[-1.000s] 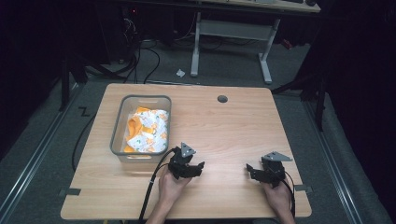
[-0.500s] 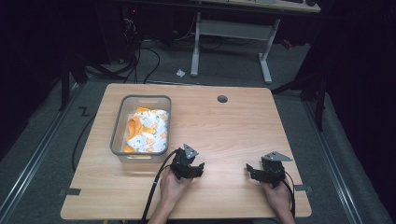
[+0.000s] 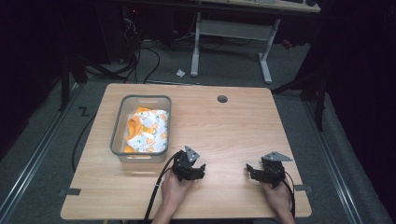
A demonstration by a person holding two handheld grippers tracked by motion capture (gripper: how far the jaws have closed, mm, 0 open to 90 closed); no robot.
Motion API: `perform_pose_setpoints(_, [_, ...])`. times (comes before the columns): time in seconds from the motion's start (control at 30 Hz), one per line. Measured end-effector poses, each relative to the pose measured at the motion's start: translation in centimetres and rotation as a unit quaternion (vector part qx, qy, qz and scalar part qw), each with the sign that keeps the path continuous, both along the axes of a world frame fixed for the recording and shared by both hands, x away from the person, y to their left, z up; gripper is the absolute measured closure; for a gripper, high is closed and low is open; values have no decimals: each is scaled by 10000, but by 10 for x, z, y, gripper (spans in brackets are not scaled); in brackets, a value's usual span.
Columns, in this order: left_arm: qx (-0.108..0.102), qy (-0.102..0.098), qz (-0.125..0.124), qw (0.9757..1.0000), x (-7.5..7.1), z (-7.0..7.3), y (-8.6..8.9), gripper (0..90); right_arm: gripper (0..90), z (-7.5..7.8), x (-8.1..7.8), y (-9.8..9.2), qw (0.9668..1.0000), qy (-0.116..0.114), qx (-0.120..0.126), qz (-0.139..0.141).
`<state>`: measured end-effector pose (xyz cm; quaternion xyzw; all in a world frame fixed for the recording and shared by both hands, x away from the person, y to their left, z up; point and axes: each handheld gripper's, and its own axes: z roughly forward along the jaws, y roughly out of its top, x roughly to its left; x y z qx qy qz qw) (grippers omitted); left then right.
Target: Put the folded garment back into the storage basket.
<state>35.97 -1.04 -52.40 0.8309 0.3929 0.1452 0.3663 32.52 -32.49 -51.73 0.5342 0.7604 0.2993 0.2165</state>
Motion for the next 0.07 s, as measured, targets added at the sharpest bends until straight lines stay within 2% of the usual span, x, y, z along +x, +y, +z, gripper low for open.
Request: perform_pose_setpoints(0.07, [-4,5,-8,10000,0,0,0,266,258,0,0,0,10000,1,1,-1])
